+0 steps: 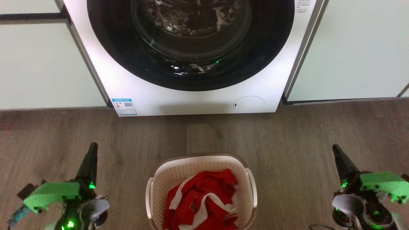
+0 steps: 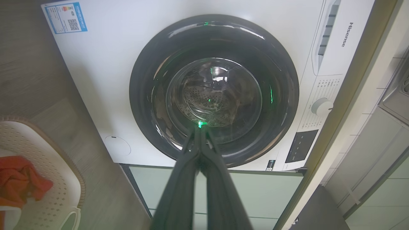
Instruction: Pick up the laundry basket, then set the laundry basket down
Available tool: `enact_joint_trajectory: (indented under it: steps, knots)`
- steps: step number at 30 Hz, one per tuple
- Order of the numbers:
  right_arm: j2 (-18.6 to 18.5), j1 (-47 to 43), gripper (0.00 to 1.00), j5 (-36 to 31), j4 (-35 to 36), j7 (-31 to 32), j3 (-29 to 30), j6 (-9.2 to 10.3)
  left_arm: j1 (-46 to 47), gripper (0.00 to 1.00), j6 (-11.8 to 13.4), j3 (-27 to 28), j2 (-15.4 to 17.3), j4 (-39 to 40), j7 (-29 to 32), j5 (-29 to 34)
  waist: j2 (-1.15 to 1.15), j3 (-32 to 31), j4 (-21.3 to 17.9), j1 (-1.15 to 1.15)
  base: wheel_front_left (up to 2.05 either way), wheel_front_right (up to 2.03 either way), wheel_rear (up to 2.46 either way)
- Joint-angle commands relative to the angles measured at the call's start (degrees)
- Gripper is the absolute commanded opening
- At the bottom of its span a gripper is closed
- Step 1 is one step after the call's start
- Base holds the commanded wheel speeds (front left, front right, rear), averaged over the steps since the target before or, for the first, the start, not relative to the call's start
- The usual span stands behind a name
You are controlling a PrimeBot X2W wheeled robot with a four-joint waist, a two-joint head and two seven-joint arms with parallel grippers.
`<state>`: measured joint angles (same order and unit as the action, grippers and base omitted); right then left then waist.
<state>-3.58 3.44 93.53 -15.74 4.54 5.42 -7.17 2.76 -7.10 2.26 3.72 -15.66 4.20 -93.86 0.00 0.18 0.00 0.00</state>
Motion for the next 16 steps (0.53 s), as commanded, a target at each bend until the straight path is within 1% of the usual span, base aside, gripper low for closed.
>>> enact_joint_trajectory:
  steps: [1,16]
  knots:
    - [-0.8,2.6,0.0,0.3,1.8,0.3,-0.9,-0.32,3.2,0.0,-0.4,2.0,0.8,1.7,0.5,-0.2,0.0,0.0,0.0,0.0,0.0,0.0,0.0]
    - [-0.5,2.6,0.0,0.0,1.8,0.6,-0.6,-0.32,3.3,0.0,-0.4,2.4,0.5,1.7,0.8,0.1,0.0,0.0,0.0,0.0,0.0,0.0,0.0]
